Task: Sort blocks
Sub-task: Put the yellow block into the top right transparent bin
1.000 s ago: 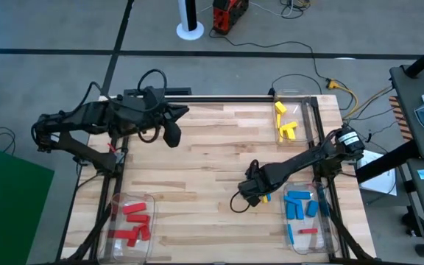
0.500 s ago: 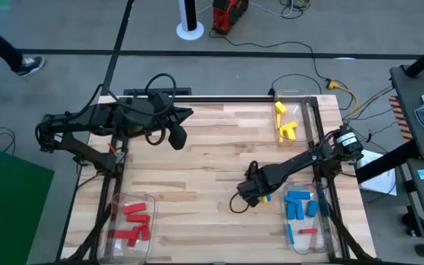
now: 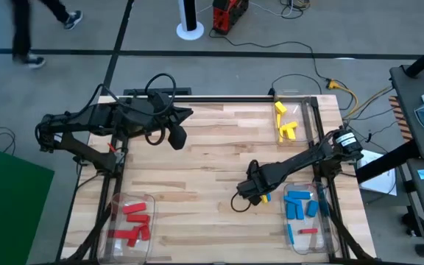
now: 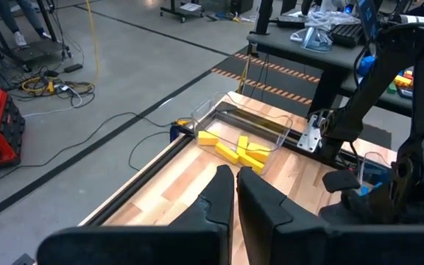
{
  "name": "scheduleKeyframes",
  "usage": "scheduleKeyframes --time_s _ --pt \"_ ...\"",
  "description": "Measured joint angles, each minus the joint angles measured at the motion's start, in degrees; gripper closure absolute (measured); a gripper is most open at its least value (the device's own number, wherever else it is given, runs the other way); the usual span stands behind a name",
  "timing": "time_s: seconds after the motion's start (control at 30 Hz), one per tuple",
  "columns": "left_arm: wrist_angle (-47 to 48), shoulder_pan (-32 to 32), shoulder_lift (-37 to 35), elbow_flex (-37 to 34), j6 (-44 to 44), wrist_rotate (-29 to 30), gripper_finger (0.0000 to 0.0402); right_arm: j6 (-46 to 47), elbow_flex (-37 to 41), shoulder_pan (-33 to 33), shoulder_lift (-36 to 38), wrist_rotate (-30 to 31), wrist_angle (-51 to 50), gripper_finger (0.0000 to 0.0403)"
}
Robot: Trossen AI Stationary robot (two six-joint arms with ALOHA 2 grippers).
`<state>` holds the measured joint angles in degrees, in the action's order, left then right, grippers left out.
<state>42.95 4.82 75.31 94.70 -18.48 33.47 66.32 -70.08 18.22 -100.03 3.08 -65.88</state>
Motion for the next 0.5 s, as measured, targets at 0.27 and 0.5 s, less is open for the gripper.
scheduleKeyframes --time_s 0.27,0.5 --pt "0.2 0.0 0.0 0.0 0.0 0.0 0.0401 -0.9 0.1 0.2 -3.2 -2.9 2.7 0.0391" --pt "0.6 0.0 0.0 0.0 0.6 0.0 0.0402 -1.0 -3.8 0.3 -3.1 -1.7 8.3 0.0391"
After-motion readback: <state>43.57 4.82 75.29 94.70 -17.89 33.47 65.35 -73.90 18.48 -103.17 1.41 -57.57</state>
